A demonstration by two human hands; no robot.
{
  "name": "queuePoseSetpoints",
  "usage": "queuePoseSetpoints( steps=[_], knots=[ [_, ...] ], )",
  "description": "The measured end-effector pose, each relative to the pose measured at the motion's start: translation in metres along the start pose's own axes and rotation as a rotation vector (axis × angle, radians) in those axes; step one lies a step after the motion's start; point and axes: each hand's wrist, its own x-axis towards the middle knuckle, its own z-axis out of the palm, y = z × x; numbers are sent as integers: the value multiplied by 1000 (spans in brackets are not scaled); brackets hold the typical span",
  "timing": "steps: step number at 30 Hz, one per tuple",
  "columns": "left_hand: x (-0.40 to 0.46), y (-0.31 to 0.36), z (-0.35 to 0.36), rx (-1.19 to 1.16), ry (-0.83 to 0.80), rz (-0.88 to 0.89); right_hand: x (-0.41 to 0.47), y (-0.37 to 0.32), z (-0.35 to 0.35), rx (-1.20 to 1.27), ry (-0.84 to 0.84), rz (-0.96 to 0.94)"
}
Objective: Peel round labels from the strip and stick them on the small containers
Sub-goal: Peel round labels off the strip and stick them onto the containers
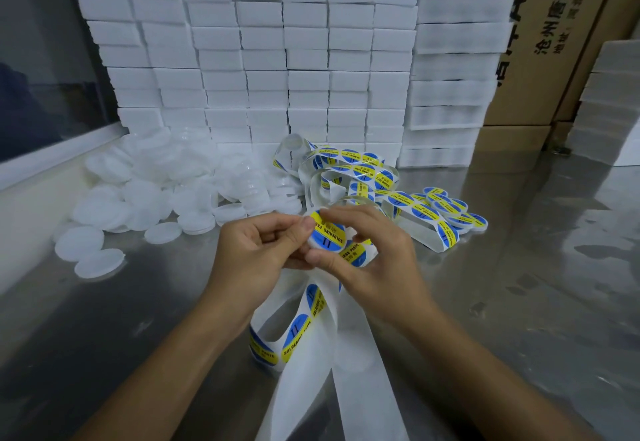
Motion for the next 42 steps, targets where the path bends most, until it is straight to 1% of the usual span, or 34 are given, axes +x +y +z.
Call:
queuePoseSetpoints(
  steps=[1, 3, 5, 7, 9, 11, 14, 16, 19, 22, 25, 27, 30, 32, 33, 36, 39, 41, 42],
  knots=[
    [0, -1, 1, 42, 11, 30, 0, 0, -2, 7, 9, 13],
    [-1, -5, 0, 219, 29, 134, 2, 0, -6, 23, 41, 43],
    [-1, -10, -3, 441, 30, 249, 5, 4, -14, 8, 109, 66],
    [2, -15, -8, 587, 49, 318, 10, 15, -26, -19, 206, 114],
    [4, -19, -12, 646, 69, 317, 15, 32, -42, -64, 308, 198],
    [5, -22, -14, 696, 67, 291, 19, 57, -57, -132, 403, 334],
    [6, -26, -17, 811, 50, 263, 25, 96, -74, -231, 481, 547],
    [6, -26, -18, 893, 52, 248, 32, 118, -82, -306, 474, 596],
    [6, -25, -19, 1008, 52, 219, 48, 142, -91, -443, 398, 607],
    [5, -25, -20, 1059, 31, 177, 59, 164, -97, -591, 273, 666],
    [5, -23, -18, 1028, 11, 254, 56, 178, -95, -632, 106, 767],
    [5, -22, -16, 1013, 19, 333, 54, 183, -92, -674, 4, 753],
    [5, -23, -17, 988, 36, 411, 57, 187, -93, -700, -43, 743],
    [7, -23, -19, 961, 41, 436, 58, 186, -95, -677, -7, 774],
    [7, -23, -19, 951, 42, 455, 58, 183, -94, -667, 30, 757],
    [6, -22, -17, 942, 49, 543, 59, 160, -86, -667, 159, 580],
    [5, -21, -15, 940, 72, 629, 54, 120, -70, -492, 280, 407],
    [5, -20, -15, 950, 104, 674, 49, 87, -56, -305, 305, 384],
    [5, -20, -15, 955, 127, 698, 46, 69, -49, -194, 274, 394]
  ],
)
